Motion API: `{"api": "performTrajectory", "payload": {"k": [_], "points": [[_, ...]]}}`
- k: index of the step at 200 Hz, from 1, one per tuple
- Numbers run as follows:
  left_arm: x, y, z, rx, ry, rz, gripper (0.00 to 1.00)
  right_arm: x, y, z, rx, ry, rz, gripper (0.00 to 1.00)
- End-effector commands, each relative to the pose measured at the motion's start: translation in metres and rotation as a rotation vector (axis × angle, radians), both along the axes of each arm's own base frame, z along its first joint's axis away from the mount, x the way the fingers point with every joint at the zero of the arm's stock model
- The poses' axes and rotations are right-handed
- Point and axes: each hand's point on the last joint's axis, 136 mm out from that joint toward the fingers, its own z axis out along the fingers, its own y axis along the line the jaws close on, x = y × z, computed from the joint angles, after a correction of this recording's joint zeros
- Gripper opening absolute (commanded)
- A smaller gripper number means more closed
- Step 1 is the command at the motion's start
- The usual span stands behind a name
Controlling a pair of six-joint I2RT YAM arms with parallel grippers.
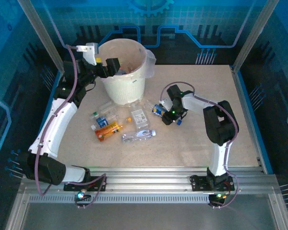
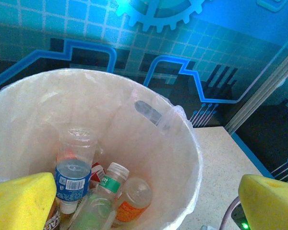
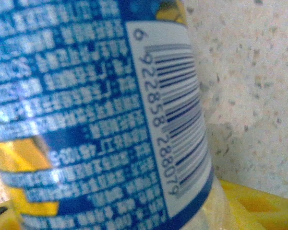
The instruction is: Put the plastic bottles in the bin
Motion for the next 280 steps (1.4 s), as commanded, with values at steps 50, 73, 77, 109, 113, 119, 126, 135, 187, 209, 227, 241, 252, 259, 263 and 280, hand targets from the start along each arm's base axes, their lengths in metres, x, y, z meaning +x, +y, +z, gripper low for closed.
{"api": "performTrajectory", "payload": {"k": [50, 73, 77, 109, 113, 119, 126, 135, 187, 209, 227, 241, 252, 259, 263, 280], "points": [[-0.01, -0.005, 0.006, -0.085, 0.008, -0.04, 0.99, -0.005, -0.023, 0.037, -0.034, -0.127, -0.168, 0.38], [-0.012, -0.011, 0.004, -0.121, 0.03, -0.06, 0.99, -0.005, -0.029, 0.058, -0.019, -0.187, -0.225, 0.37], [-0.013, -0.012, 0.003, -0.127, 0.035, -0.066, 0.99, -0.006, -0.029, 0.063, -0.014, -0.198, -0.236, 0.37], [-0.018, -0.032, -0.006, -0.172, 0.085, -0.125, 0.99, -0.012, -0.026, 0.105, 0.085, -0.304, -0.28, 0.36], [-0.018, -0.035, -0.008, -0.175, 0.089, -0.132, 0.99, -0.013, -0.024, 0.111, 0.108, -0.316, -0.278, 0.36], [-0.019, -0.04, -0.01, -0.183, 0.098, -0.144, 0.99, -0.015, -0.021, 0.12, 0.147, -0.337, -0.273, 0.35], [-0.02, -0.047, -0.013, -0.19, 0.107, -0.159, 0.99, -0.018, -0.018, 0.131, 0.189, -0.358, -0.269, 0.35], [-0.022, -0.057, -0.016, -0.2, 0.12, -0.184, 0.99, -0.022, -0.013, 0.144, 0.244, -0.383, -0.256, 0.35], [-0.038, -0.126, -0.022, -0.241, 0.146, -0.403, 0.99, -0.049, 0.02, 0.215, 0.573, -0.492, -0.138, 0.38], [-0.046, -0.15, -0.02, -0.288, 0.158, -0.506, 0.99, -0.054, 0.027, 0.232, 0.648, -0.515, -0.116, 0.38], [-0.053, -0.164, -0.019, -0.314, 0.162, -0.569, 0.99, -0.054, 0.031, 0.24, 0.685, -0.533, -0.111, 0.38], [-0.056, -0.171, -0.018, -0.332, 0.16, -0.594, 0.99, -0.054, 0.033, 0.245, 0.709, -0.54, -0.11, 0.38], [-0.058, -0.176, -0.017, -0.344, 0.155, -0.613, 0.99, -0.054, 0.036, 0.246, 0.723, -0.54, -0.107, 0.38], [-0.06, -0.179, -0.017, -0.349, 0.156, -0.623, 0.99, -0.055, 0.037, 0.248, 0.727, -0.544, -0.104, 0.38], [-0.06, -0.181, -0.017, -0.351, 0.155, -0.626, 0.99, -0.055, 0.038, 0.248, 0.731, -0.543, -0.103, 0.38], [-0.059, -0.186, -0.019, -0.357, 0.161, -0.637, 0.99, -0.055, 0.041, 0.251, 0.743, -0.546, -0.096, 0.38]]}}
